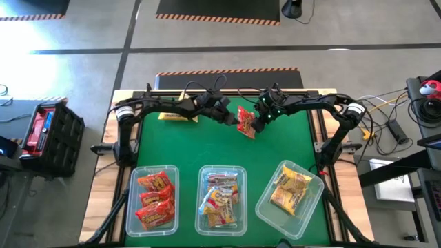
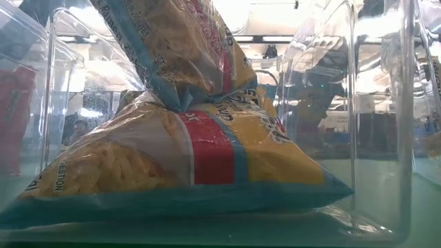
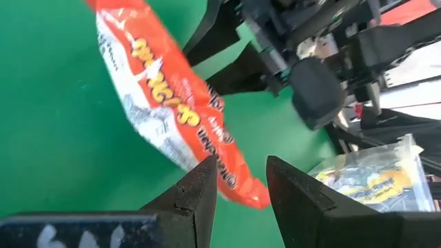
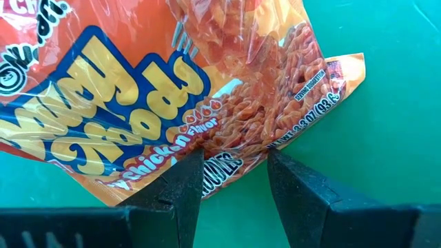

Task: Sort Maruchan noodles
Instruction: Put the orange noodle pack into the left transparent bin

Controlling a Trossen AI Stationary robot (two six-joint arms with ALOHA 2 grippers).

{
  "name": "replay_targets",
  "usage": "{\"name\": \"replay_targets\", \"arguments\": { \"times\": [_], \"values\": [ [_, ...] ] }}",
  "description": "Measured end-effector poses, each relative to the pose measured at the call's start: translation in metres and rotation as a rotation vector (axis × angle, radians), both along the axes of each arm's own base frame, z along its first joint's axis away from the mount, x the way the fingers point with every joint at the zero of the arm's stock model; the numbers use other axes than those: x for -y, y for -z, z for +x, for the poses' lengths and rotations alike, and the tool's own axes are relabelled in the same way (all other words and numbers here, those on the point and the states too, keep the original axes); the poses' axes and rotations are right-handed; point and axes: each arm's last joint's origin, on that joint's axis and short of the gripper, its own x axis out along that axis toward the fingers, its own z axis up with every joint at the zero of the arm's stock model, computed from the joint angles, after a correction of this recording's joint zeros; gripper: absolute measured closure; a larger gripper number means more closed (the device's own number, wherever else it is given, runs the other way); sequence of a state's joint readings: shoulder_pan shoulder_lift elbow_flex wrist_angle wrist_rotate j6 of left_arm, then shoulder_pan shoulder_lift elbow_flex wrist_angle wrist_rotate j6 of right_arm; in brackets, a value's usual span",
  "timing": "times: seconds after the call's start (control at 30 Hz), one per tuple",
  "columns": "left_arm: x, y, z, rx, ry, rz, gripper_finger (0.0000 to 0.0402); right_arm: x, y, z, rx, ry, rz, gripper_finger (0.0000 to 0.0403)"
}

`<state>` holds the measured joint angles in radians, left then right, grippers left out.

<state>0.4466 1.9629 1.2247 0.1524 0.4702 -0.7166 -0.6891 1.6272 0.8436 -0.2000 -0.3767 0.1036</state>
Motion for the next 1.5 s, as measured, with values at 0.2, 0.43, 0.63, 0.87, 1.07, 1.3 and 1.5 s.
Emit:
{"name": "replay_targets", "arguments": {
  "times": [0.2,0.43,0.63,0.87,1.07,1.3,1.5],
  "values": [
    [-0.001,-0.01,0.002,-0.123,0.011,0.032,0.0292,0.0,0.0,0.0,0.0,0.0,0.0,0.025],
    [-0.005,-0.028,0.009,-0.157,-0.015,0.099,0.0272,0.0,0.0,0.0,0.007,-0.009,0.009,0.025],
    [-0.005,-0.02,0.003,-0.258,-0.172,0.064,0.0265,-0.001,0.0,0.0,0.007,-0.012,0.011,0.025],
    [-0.004,-0.02,0.004,-0.264,-0.231,0.065,0.0317,-0.001,0.0,0.001,0.008,-0.02,0.004,0.025],
    [-0.002,-0.023,0.008,-0.209,-0.192,0.044,0.0331,-0.001,0.0,0.001,0.008,-0.031,-0.004,0.025],
    [0.0,-0.023,0.009,-0.208,-0.188,0.042,0.0277,-0.001,0.0,0.001,0.009,-0.04,-0.011,0.025],
    [0.012,-0.023,0.014,-0.202,-0.157,0.047,0.0215,-0.001,0.0,0.001,0.009,-0.054,-0.021,0.025]
  ]
}}
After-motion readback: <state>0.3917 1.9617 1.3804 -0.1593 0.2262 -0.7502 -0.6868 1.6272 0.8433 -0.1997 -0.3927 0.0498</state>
